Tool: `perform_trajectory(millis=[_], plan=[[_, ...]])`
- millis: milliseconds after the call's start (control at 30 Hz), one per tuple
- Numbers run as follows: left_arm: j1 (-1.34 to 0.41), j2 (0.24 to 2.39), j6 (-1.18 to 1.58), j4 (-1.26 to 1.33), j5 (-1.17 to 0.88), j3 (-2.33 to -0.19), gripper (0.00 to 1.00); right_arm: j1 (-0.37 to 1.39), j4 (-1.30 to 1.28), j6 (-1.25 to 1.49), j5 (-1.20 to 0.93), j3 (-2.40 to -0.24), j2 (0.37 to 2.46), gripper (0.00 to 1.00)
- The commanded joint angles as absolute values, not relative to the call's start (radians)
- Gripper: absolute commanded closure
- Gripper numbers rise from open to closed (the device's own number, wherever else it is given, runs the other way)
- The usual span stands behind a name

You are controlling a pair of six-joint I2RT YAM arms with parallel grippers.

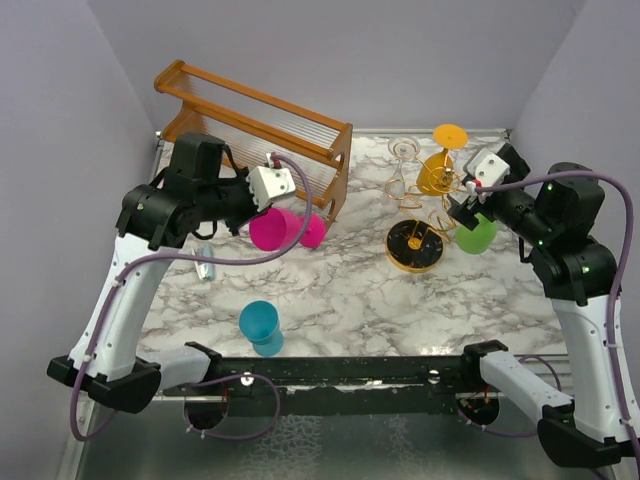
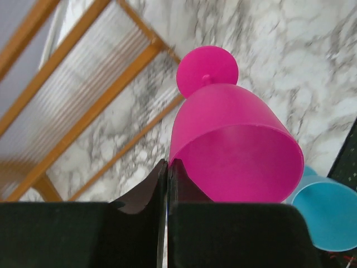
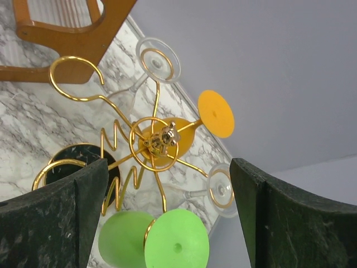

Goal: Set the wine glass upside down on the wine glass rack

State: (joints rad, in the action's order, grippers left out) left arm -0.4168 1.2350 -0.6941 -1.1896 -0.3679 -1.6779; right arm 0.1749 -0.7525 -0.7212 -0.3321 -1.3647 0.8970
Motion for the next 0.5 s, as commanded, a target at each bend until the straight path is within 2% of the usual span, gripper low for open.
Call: perform_trajectory(millis=[0,100,267,467], plan=[[-0.413,1.177,-0.657,-1.078,-0.658,-1.710,1.00,0.169,-0.702,-0.708,-0.454,-1.389,0.907,0.11],[-0.413,1.172,-0.581,-0.978,-0.759,-1.700,1.00,0.170,-0.686,-0.685,-0.500,-1.387,0.914,0.15],[-0.413,1.199,-0.320,-0.763,-0.817,-1.668,1.00,0.172,-0.624,-0.587,-0.572,-1.386,0.928,0.27],[-0.413,1.216,-0.108,-0.596,-0.782,-1.684,1.00,0.171,-0.571,-0.475,-0.685,-1.405,0.966,0.27]])
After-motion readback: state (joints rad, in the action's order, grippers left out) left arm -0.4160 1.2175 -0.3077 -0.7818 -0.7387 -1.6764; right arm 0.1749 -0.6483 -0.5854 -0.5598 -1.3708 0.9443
